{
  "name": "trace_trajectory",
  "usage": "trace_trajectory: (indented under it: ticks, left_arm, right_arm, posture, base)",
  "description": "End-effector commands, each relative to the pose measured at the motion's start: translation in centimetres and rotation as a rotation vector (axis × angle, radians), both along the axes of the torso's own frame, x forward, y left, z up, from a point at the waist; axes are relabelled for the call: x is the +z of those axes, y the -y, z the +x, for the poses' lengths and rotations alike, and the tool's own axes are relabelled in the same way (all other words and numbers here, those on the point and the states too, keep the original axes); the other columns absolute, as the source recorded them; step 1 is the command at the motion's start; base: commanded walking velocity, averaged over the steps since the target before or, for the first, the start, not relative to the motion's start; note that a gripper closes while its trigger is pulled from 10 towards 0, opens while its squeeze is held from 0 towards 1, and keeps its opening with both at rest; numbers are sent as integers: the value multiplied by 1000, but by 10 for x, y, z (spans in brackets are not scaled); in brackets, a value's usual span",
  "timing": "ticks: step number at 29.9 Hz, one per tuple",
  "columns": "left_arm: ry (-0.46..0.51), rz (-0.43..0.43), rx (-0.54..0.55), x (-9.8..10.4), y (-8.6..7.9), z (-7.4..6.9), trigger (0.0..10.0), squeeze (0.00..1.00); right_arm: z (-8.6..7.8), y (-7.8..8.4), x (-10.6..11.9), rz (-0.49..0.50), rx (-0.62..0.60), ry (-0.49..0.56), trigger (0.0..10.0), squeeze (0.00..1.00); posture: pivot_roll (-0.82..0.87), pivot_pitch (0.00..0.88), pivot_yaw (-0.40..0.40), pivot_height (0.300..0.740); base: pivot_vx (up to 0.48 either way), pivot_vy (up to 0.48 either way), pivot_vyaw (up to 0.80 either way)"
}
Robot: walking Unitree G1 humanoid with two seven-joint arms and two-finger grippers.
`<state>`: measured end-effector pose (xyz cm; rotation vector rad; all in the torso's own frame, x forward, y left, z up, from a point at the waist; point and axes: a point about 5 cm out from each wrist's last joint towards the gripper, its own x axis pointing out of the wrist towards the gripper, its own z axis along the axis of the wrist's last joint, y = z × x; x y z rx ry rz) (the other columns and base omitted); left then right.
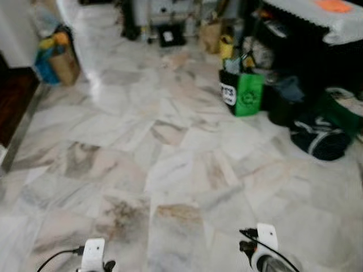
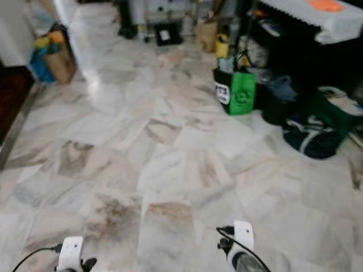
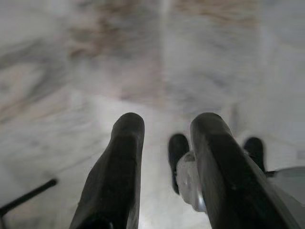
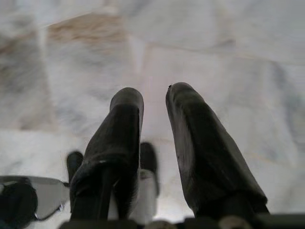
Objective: Setting the table
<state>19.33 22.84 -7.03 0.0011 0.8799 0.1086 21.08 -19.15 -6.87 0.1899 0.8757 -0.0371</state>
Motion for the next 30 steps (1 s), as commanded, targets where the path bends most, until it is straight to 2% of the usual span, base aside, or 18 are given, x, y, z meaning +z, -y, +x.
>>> trace_trajectory:
  ticks: [1,30]
  left_arm:
    - [-32,9,-4,-3,-3,-7,10000,0]
    - [-15,3,-7,-1,-3,-2,10000,0]
  right_arm:
    - [-4,-6,-3,10,12,-18,10000,0]
    - [-4,-4,-3,-4,7,-18,10000,0]
  posture:
    - [-10,33,-15,740]
    - [-34,27,-13,740]
  base:
    - [0,0,-756]
    - [0,0,-756]
